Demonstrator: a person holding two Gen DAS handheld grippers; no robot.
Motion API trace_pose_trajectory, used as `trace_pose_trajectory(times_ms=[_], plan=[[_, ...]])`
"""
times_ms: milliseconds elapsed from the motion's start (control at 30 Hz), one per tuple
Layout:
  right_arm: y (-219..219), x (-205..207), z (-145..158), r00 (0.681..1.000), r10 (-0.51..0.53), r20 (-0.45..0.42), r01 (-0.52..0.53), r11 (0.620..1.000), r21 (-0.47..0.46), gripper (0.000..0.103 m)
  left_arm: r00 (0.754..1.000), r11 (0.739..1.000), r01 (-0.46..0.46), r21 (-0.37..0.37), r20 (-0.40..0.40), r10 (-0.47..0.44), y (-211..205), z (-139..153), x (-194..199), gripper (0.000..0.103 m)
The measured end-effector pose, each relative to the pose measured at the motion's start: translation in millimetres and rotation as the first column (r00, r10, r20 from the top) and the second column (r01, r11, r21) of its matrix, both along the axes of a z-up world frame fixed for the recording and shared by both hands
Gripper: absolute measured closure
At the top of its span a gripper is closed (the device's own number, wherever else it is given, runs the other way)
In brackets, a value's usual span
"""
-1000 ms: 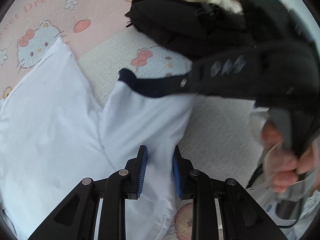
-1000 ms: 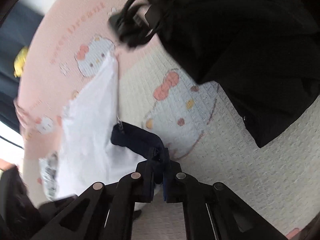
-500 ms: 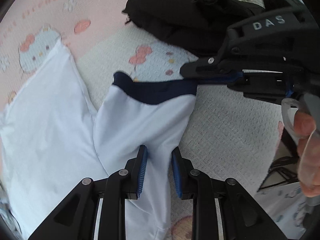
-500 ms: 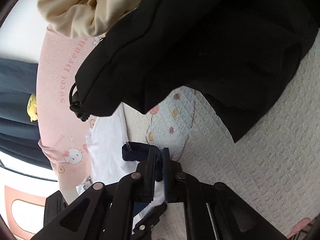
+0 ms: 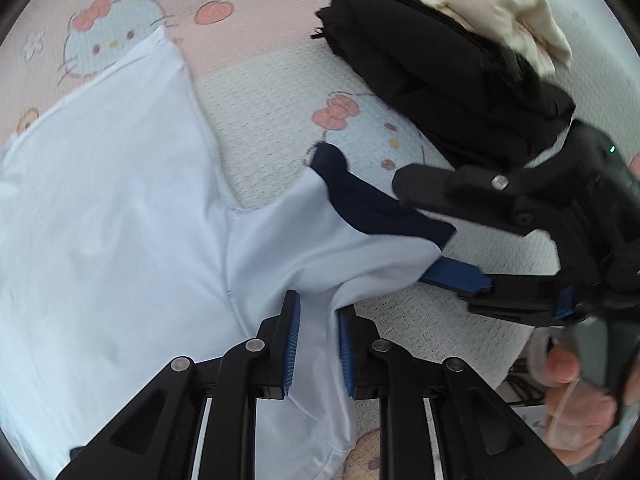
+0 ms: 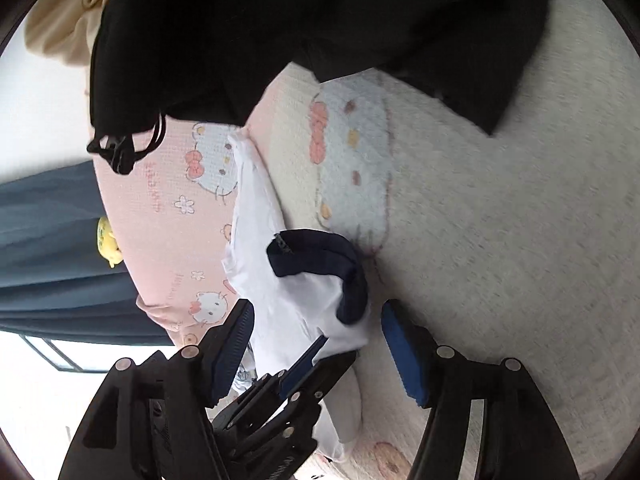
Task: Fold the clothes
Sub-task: 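Fold the sleeve cuff over the shirt body with the right gripper while the left gripper holds the shirt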
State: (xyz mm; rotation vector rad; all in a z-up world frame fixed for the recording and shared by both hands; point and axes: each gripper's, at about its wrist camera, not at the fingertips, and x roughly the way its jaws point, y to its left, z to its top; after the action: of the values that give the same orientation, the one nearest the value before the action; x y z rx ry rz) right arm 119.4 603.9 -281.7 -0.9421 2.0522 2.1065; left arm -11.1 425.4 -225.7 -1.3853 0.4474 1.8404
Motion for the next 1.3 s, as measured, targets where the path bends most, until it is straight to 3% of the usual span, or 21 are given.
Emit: trace_pose_trajectory(times_ms=[100, 167, 233, 300, 333, 400, 533, 833, 1033, 1300], plan=[[-10, -5, 5, 1.0, 0.008, 0.019, -0.01, 0.998, 0.068, 0.038, 0.999, 1.0, -0.023, 0.01, 0.035, 0.022, -7, 3, 6, 0.087], [-17, -13, 9, 0.999, 0.011, 0.05, -0.017, 0.992, 0.127, 0.038, 1.0, 1.0, -0.011, 0.002, 0.014, 0.011, -6, 4, 3, 0.087], [-22, -24, 11, 0.995, 0.005, 0.099, -0.023, 0.983, 0.182, 0.054, 1.0, 1.0, 0.005, -0.01, -0.006, -0.005, 5, 8, 5, 0.087], [-22, -29, 12, 0.985, 0.002, 0.175, -0.041, 0.974, 0.224, 0.091, 0.999, 0.999, 0.011, -0.03, -0.033, -0.012, 8, 11, 8, 0.087], [-23, -32, 14, 0.982, 0.004, 0.189, -0.05, 0.969, 0.243, 0.094, 0.999, 0.999, 0.009, -0.043, -0.05, -0.011, 6, 12, 10, 0.087], [-27, -35, 25, 0.985, 0.024, 0.172, -0.071, 0.96, 0.272, 0.094, 0.997, 0.997, -0.004, -0.072, -0.083, -0.002, 2, 13, 12, 0.087], [-31, -38, 51, 0.993, 0.065, 0.101, -0.094, 0.944, 0.317, 0.094, 0.999, 0.997, 0.002, -0.072, -0.035, -0.004, 4, 17, 6, 0.086], [-46, -69, 65, 0.995, 0.094, 0.036, -0.101, 0.959, 0.266, 0.094, 0.99, 0.995, -0.095, 0.035, 0.109, 0.091, -38, 39, -1, 0.086], [-72, -82, 68, 0.989, 0.144, 0.036, -0.148, 0.955, 0.258, 0.094, 0.984, 0.985, -0.156, 0.068, 0.093, 0.15, -82, 56, -11, 0.086], [-100, -107, 68, 0.983, 0.176, 0.049, -0.183, 0.949, 0.257, 0.094, 0.986, 0.983, -0.157, 0.09, 0.072, 0.151, -94, 44, -22, 0.086]])
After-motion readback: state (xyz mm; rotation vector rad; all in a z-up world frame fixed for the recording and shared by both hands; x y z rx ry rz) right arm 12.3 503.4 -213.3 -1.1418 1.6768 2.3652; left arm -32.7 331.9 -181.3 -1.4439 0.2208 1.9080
